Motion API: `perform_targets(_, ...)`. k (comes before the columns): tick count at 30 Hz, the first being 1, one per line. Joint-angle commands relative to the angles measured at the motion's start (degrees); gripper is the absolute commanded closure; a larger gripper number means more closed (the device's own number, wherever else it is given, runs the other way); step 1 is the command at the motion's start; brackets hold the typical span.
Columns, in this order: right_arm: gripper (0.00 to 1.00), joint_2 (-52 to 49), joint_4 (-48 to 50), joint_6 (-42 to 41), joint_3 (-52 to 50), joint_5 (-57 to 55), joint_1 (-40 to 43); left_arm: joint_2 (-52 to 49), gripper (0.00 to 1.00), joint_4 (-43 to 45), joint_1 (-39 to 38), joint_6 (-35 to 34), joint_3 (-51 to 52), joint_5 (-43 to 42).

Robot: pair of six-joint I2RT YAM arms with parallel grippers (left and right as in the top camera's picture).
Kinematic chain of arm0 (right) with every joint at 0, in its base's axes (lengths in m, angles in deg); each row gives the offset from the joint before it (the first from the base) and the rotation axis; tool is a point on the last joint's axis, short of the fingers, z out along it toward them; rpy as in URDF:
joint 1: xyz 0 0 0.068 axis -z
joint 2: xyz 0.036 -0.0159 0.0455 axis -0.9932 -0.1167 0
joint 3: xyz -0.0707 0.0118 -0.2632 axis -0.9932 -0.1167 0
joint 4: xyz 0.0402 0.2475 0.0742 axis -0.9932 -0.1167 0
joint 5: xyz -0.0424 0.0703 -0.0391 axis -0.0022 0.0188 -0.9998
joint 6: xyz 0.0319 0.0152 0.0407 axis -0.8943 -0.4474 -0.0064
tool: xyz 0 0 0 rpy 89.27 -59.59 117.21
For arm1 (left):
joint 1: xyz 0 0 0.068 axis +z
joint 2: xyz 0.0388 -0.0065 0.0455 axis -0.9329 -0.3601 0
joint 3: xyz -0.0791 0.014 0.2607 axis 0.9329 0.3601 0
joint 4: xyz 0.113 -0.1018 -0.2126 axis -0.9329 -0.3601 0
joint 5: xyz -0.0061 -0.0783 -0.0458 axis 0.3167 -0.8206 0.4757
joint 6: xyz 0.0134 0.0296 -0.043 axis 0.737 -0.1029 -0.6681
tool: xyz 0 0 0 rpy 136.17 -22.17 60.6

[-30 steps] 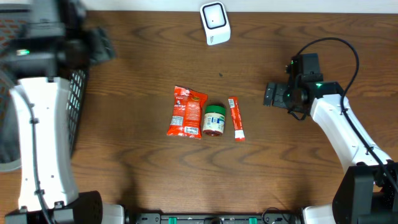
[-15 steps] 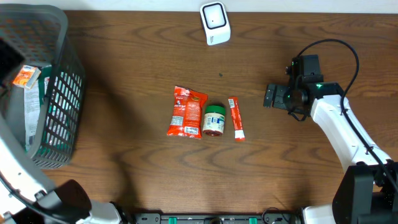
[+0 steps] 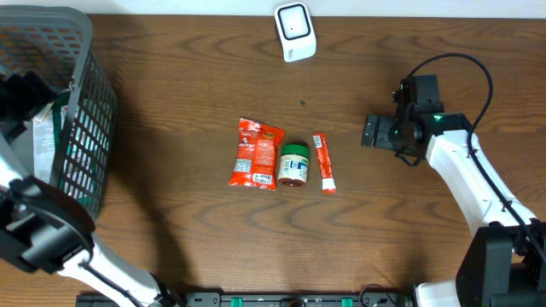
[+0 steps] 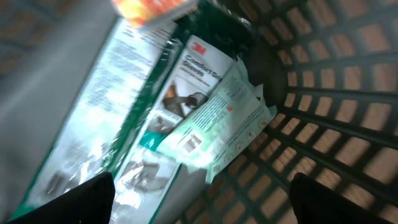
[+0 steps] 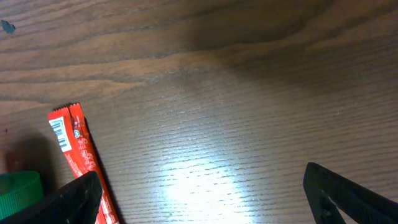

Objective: Scan the item barcode
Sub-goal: 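Withdraw the right gripper and move the left gripper into the basket, then grasp the pale green Freshening packet in the basket with left gripper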

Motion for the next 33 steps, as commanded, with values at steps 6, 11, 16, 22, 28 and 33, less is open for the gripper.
perform_targets(6, 0.01, -0.11, -0.02, 0.63, -0.44, 0.24, -0.09, -10.08, 0.11, 2.78, -1.79, 7.43, 0.22, -4.87)
perform_targets(11, 0.01, -0.11, -0.04, 0.63, -0.44, 0.26, -0.09, -13.00, 0.11, 4.74, -4.68, 10.29, 0.22, -4.37)
perform_targets(16, 0.01, -0.11, -0.04, 0.63, -0.44, 0.24, -0.09, -13.46, 0.11, 6.19, -7.96, 10.23, 0.24, 5.57)
perform_targets(22, 0.01, -0.11, -0.04, 0.63, -0.44, 0.24, -0.09, -13.51, 0.11, 6.97, -10.05, 9.94, 0.96, 9.05)
perform_targets(28, 0.01, -0.11, -0.04, 0.63, -0.44, 0.24, -0.09, -13.53, 0.11, 9.64, -10.10, 9.55, 4.24, 9.05)
perform_targets(33, 0.01, -0.11, -0.04, 0.63, -0.44, 0.24, -0.09, -13.53, 0.11, 13.84, -10.03, 8.83, 9.25, 11.89)
